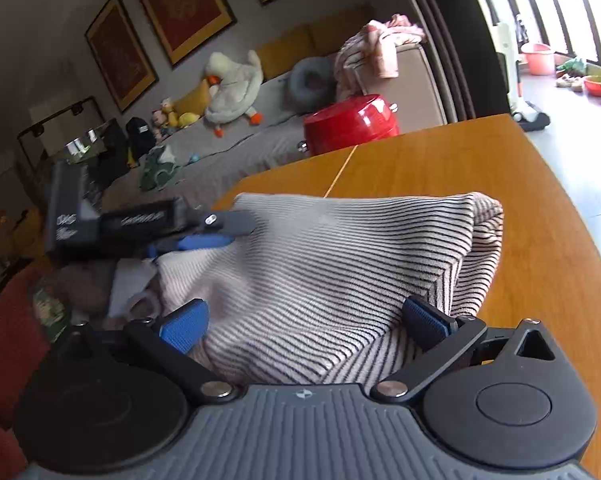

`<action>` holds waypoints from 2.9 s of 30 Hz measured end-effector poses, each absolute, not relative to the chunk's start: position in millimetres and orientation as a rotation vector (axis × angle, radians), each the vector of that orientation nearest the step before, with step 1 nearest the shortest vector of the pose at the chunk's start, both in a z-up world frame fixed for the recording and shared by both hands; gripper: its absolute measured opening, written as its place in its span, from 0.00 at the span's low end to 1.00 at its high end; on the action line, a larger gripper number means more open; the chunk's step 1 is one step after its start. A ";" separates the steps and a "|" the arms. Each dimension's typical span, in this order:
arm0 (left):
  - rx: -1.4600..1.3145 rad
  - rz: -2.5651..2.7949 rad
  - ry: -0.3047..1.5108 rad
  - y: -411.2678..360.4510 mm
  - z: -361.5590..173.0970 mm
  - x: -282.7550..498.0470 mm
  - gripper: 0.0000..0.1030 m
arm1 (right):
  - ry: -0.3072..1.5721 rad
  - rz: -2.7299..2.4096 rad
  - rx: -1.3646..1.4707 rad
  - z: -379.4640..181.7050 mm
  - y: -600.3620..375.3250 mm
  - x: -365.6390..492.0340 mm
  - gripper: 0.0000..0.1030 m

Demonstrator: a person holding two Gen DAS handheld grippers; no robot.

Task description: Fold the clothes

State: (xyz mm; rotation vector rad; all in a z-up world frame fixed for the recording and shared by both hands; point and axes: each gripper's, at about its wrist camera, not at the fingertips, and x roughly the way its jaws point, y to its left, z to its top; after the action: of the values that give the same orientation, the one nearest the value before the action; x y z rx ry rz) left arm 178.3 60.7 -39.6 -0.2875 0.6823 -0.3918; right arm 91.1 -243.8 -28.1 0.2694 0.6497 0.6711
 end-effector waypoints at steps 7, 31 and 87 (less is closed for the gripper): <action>-0.321 -0.406 0.704 57.4 -21.7 157.0 1.00 | 0.657 0.652 0.301 -3.3 -262.0 98.9 1.00; -0.377 -0.508 0.776 52.6 -43.8 176.4 1.00 | 0.717 0.702 -0.038 -24.7 -232.9 85.4 0.92; -0.163 -0.351 0.624 52.4 -19.5 111.3 1.00 | 0.699 0.562 -0.032 -34.4 -176.8 56.6 1.00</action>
State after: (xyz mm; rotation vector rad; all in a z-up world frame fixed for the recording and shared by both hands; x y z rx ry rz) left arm 111.3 52.4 -19.5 -0.1635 0.6241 -0.3506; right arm 56.6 -176.8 -34.4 -0.0323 0.6985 0.5624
